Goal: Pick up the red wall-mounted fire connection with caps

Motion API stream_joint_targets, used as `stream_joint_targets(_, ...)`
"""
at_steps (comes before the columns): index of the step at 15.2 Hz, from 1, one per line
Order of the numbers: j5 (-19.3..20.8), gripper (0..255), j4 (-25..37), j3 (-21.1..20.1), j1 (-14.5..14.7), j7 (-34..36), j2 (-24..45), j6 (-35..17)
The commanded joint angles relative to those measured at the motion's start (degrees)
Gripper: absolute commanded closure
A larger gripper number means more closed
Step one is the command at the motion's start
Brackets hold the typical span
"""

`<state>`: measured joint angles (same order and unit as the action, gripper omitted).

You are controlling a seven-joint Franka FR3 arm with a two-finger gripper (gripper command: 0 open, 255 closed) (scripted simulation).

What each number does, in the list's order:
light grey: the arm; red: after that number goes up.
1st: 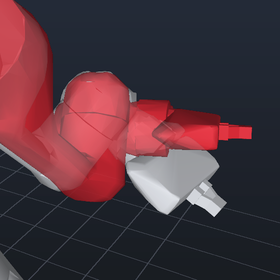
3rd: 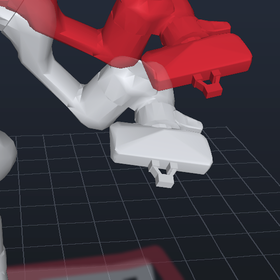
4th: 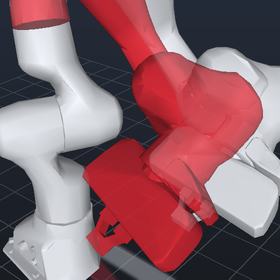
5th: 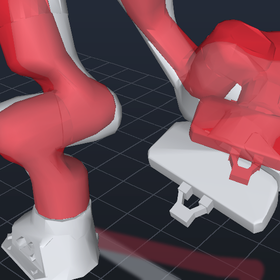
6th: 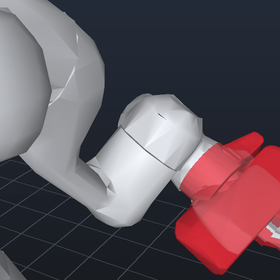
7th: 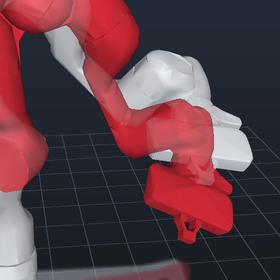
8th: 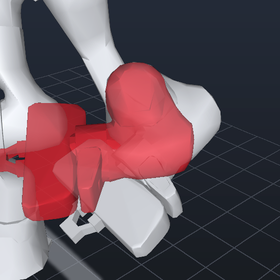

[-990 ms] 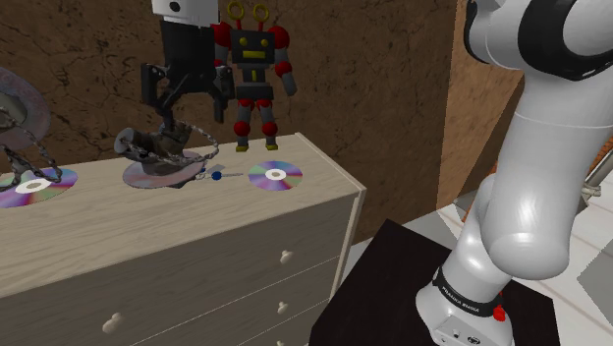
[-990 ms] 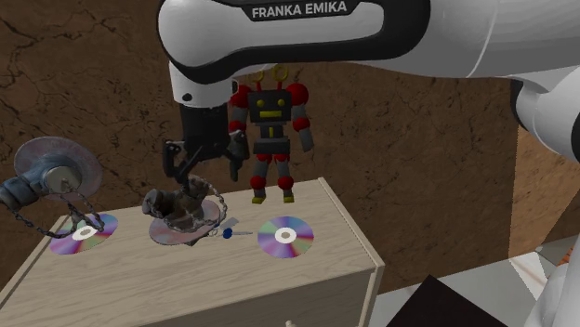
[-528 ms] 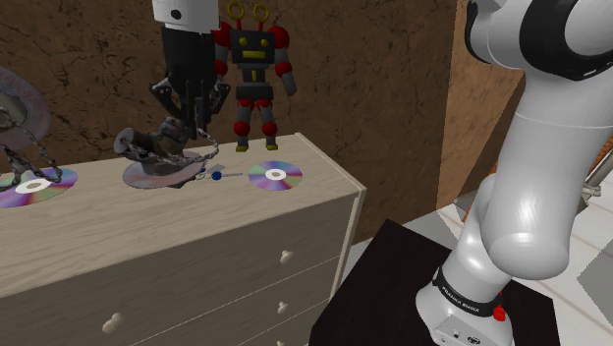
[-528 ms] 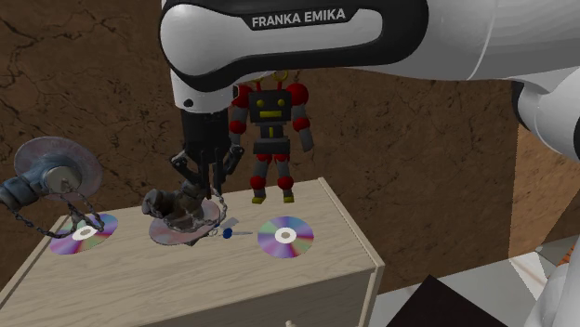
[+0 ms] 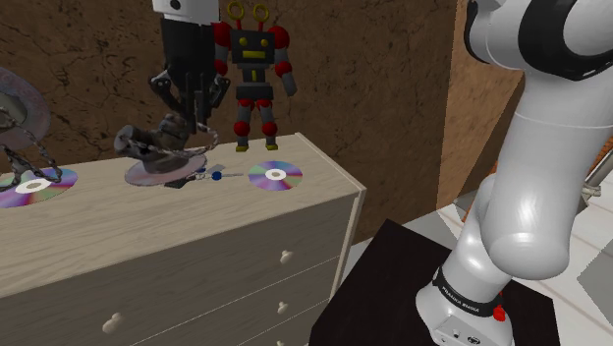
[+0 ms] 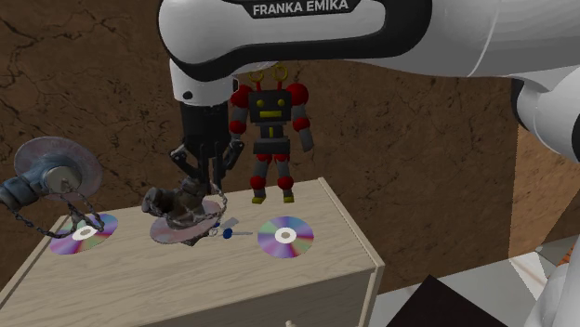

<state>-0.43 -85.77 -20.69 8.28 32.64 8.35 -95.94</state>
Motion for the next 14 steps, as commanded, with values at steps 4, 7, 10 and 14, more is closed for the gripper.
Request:
stream_joint_targets(4, 0.43, 255, 5.18, -0.15, 0.36, 0.48, 1.08, 4.13)
stream_joint_targets(7, 0.77, 255, 8.71, -0.24, 0.63, 0.77, 1.98, 6.81)
stream_joint_targets(10, 1.2, 255, 12.58, -0.35, 0.99, 1.1, 3.1, 9.61)
stream_joint_targets(14, 1.58, 255, 15.61, -0.43, 1.32, 1.36, 4.07, 11.72)
